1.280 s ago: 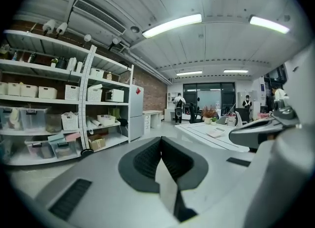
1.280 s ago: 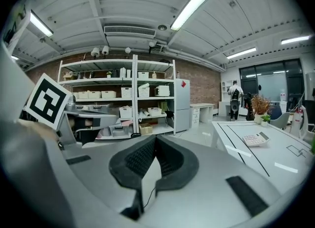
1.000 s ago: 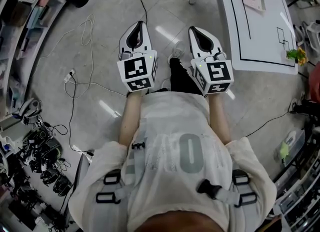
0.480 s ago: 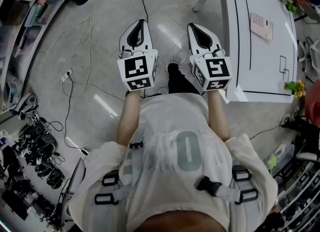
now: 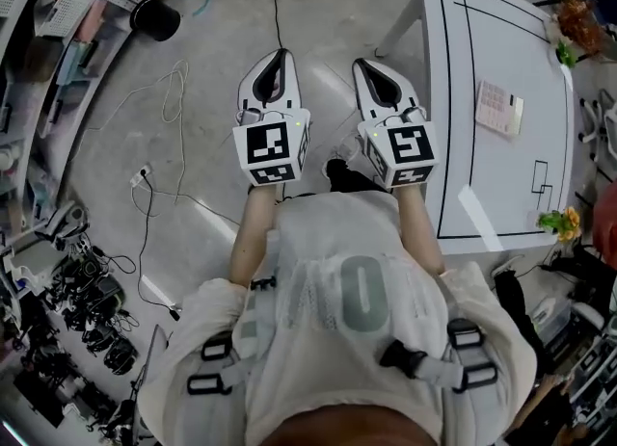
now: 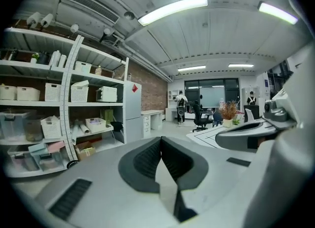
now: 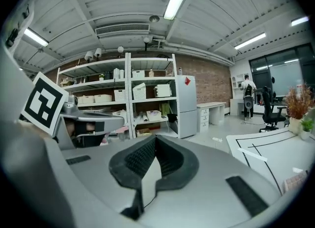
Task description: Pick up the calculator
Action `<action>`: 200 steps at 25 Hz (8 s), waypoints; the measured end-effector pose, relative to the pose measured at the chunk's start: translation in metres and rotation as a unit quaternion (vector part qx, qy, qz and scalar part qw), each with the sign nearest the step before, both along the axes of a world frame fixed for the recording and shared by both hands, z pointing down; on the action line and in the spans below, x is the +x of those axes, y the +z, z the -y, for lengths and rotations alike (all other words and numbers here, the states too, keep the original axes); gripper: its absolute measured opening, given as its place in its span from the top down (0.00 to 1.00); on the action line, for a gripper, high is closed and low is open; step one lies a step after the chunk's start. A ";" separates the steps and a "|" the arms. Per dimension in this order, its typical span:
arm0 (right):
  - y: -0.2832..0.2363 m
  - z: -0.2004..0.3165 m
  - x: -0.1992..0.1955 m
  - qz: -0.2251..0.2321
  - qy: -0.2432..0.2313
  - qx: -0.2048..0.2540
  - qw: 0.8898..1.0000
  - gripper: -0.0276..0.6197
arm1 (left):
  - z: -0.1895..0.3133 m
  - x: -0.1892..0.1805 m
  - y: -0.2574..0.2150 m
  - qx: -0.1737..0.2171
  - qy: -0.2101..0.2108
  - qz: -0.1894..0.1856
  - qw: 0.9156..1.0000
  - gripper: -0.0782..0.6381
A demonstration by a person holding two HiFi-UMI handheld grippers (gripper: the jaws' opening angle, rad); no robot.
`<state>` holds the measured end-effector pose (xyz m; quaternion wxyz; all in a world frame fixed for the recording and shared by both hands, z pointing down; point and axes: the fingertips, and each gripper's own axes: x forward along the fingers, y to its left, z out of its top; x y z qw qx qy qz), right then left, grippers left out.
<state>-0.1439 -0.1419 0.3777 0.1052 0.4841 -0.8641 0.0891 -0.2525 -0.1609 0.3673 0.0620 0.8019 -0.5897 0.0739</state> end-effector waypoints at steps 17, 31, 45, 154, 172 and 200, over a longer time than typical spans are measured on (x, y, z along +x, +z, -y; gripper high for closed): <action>0.000 0.016 0.248 0.011 0.346 0.003 0.938 0.95 | 0.083 0.292 -0.018 0.021 0.347 -0.015 0.937 0.86; -0.020 -0.104 0.363 0.009 0.636 0.029 0.771 0.95 | -0.002 0.480 -0.032 0.028 0.628 -0.024 0.778 0.86; -0.030 -0.181 0.365 -0.004 0.747 0.047 0.663 0.95 | -0.055 0.497 -0.039 0.036 0.705 -0.026 0.708 0.86; 0.077 -0.057 0.502 0.358 0.602 -0.069 0.711 0.85 | 0.055 0.498 0.012 -0.010 0.636 0.055 0.770 0.86; -0.102 -0.065 0.460 0.009 0.647 0.065 0.760 0.85 | 0.054 0.482 -0.095 0.086 0.615 -0.035 0.783 0.86; -0.123 -0.065 0.381 -0.140 0.656 0.106 0.734 0.85 | 0.065 0.456 -0.113 0.118 0.595 -0.047 0.794 0.86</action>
